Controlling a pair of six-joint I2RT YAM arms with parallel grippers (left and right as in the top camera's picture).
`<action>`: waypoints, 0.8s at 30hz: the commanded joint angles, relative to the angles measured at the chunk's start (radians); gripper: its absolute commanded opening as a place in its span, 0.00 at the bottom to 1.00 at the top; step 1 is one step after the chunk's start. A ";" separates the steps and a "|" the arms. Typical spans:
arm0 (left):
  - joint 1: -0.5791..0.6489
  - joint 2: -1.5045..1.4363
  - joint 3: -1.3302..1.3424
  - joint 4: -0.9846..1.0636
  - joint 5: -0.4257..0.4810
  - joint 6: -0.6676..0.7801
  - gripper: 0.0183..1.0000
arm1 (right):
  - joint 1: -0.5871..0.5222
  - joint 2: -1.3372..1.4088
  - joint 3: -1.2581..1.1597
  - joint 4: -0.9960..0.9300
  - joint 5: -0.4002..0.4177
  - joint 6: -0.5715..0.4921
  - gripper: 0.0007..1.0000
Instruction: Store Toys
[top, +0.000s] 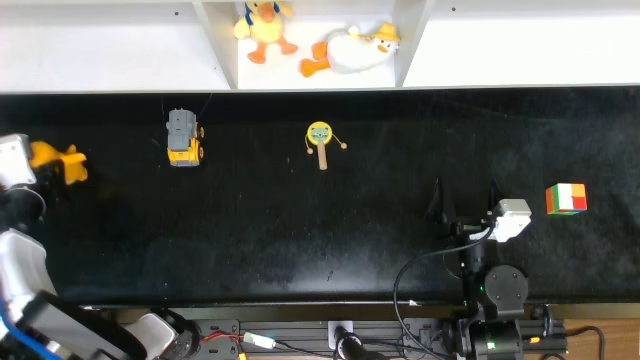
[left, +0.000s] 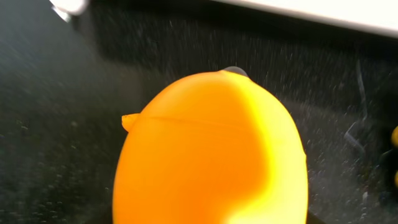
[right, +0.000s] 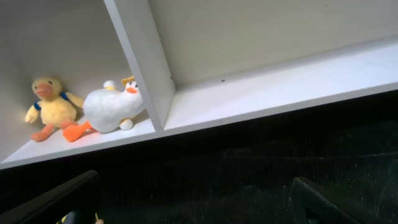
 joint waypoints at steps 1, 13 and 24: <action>-0.020 -0.097 0.084 -0.034 0.025 -0.109 0.36 | 0.005 -0.008 -0.014 0.006 0.008 -0.006 1.00; -0.225 -0.094 0.241 -0.083 -0.071 -0.152 0.30 | 0.005 -0.008 -0.014 0.006 0.008 -0.006 1.00; -0.322 0.128 0.439 -0.085 -0.108 -0.177 0.30 | 0.005 -0.008 -0.014 0.006 0.008 -0.006 1.00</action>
